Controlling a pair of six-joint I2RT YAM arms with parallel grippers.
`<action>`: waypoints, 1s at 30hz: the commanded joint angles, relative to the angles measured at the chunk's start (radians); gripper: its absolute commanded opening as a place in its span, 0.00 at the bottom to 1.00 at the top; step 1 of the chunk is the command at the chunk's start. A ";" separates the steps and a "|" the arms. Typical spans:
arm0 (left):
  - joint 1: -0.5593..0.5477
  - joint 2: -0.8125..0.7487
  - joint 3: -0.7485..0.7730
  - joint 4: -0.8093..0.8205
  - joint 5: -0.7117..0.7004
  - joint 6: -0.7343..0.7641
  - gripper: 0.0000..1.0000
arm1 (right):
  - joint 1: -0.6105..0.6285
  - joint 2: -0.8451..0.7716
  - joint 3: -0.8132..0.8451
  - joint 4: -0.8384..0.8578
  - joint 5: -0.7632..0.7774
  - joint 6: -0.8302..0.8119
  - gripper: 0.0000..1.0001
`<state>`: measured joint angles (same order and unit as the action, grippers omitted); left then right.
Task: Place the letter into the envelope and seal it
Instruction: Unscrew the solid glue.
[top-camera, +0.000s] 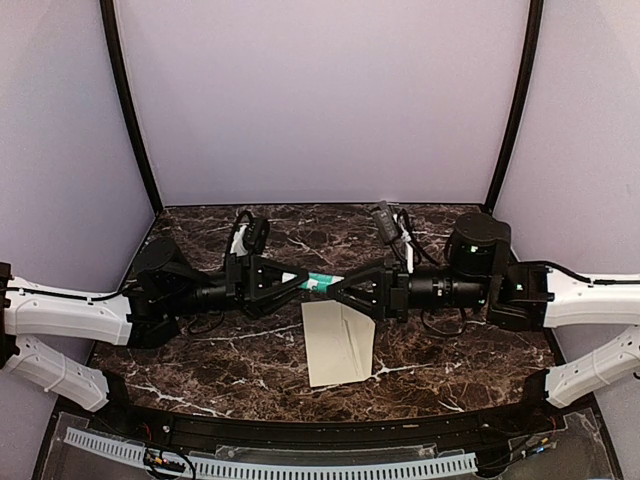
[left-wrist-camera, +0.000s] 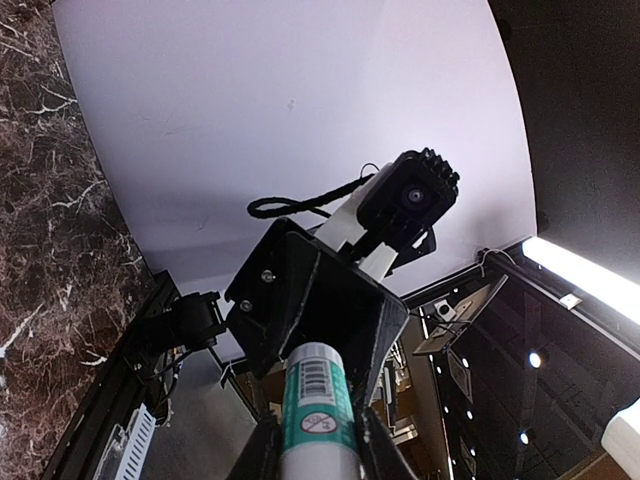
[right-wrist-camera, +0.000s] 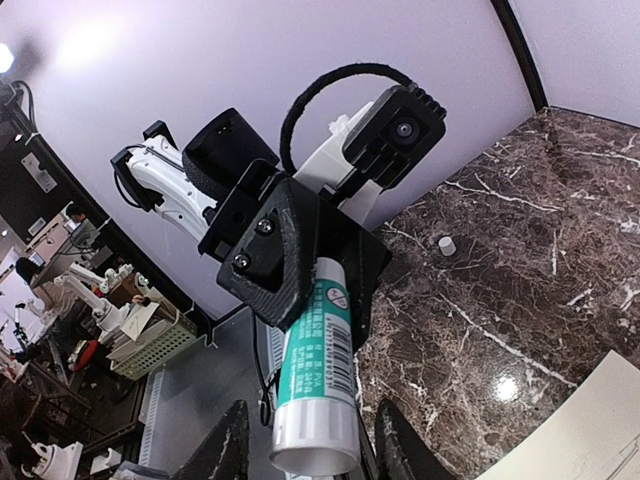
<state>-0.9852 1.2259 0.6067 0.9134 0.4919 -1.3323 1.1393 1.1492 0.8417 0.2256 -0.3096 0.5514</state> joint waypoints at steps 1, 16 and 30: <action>0.005 -0.005 0.022 0.042 0.025 0.006 0.00 | 0.000 -0.046 -0.026 0.075 0.021 0.027 0.37; 0.005 0.006 0.029 0.037 0.041 0.027 0.00 | -0.008 -0.011 -0.012 0.055 -0.008 0.079 0.17; 0.005 -0.043 0.075 -0.100 0.135 0.424 0.00 | -0.078 0.045 -0.006 0.035 -0.053 0.511 0.07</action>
<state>-0.9619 1.2266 0.6121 0.8890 0.5449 -1.1275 1.0908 1.1534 0.8253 0.2497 -0.3412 0.8600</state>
